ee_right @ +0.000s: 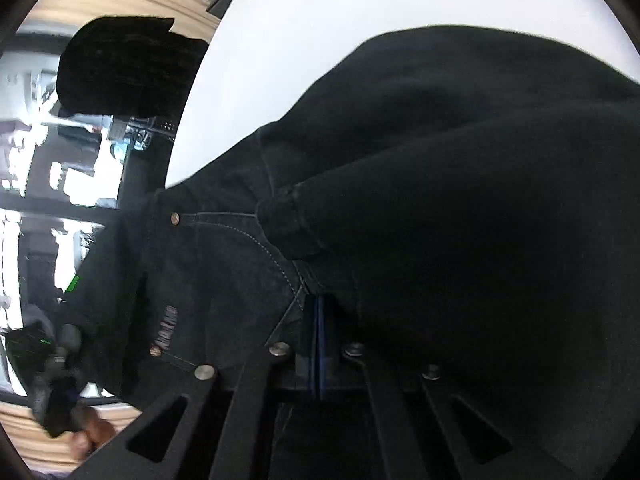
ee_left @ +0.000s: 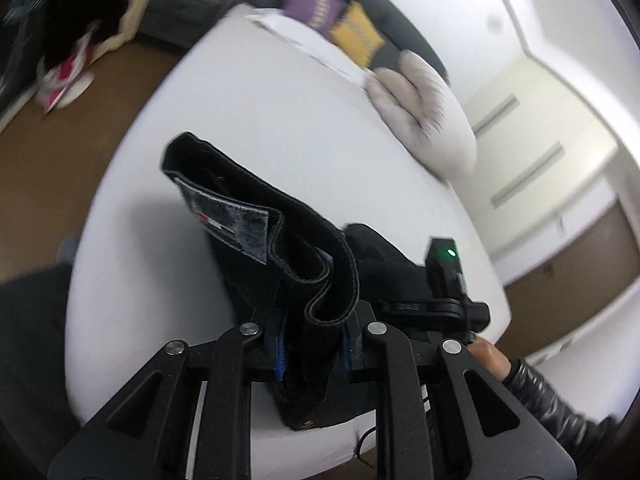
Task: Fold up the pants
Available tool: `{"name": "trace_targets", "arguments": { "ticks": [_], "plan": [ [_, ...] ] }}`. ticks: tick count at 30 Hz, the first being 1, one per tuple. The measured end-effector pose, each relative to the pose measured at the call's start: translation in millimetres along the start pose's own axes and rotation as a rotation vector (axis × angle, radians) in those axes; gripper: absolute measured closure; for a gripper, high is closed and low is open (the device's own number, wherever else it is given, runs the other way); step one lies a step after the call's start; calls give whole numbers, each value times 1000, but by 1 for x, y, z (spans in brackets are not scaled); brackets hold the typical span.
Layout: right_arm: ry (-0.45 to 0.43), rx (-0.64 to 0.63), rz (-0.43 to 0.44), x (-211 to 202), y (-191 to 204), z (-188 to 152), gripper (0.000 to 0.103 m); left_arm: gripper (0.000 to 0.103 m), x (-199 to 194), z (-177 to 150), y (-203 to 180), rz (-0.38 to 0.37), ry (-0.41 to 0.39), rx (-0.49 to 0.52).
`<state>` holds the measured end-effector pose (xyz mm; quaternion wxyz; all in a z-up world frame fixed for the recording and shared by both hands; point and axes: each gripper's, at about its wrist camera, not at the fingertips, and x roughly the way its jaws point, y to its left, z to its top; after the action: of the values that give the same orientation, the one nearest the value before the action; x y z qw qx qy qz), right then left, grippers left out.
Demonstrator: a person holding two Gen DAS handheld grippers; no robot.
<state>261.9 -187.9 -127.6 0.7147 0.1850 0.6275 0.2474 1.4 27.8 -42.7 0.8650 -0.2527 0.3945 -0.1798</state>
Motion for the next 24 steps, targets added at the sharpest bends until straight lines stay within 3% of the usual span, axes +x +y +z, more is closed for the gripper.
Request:
{"name": "trace_targets", "arguments": {
  "ticks": [4, 8, 10, 11, 12, 15, 24],
  "plan": [
    [-9, 12, 45, -2, -8, -1, 103, 86, 31, 3, -45, 1, 56, 127],
    [-29, 38, 189, -24, -22, 0, 99, 86, 67, 9, -86, 50, 120, 234],
    [-88, 82, 289, -47, -31, -3, 69, 86, 80, 8, -106, 74, 147, 283],
    [-127, 104, 355, -62, -37, -3, 43, 86, 85, 7, -113, 81, 159, 298],
    [-164, 117, 417, -76, -42, -2, 29, 86, 88, 6, -117, 84, 168, 306],
    [-202, 104, 464, -101, -48, 5, 25, 86, 102, 5, -136, 102, 201, 344],
    [-166, -3, 435, -111, -23, 21, 24, 86, 134, -14, -169, 125, 266, 422]
  ]
}}
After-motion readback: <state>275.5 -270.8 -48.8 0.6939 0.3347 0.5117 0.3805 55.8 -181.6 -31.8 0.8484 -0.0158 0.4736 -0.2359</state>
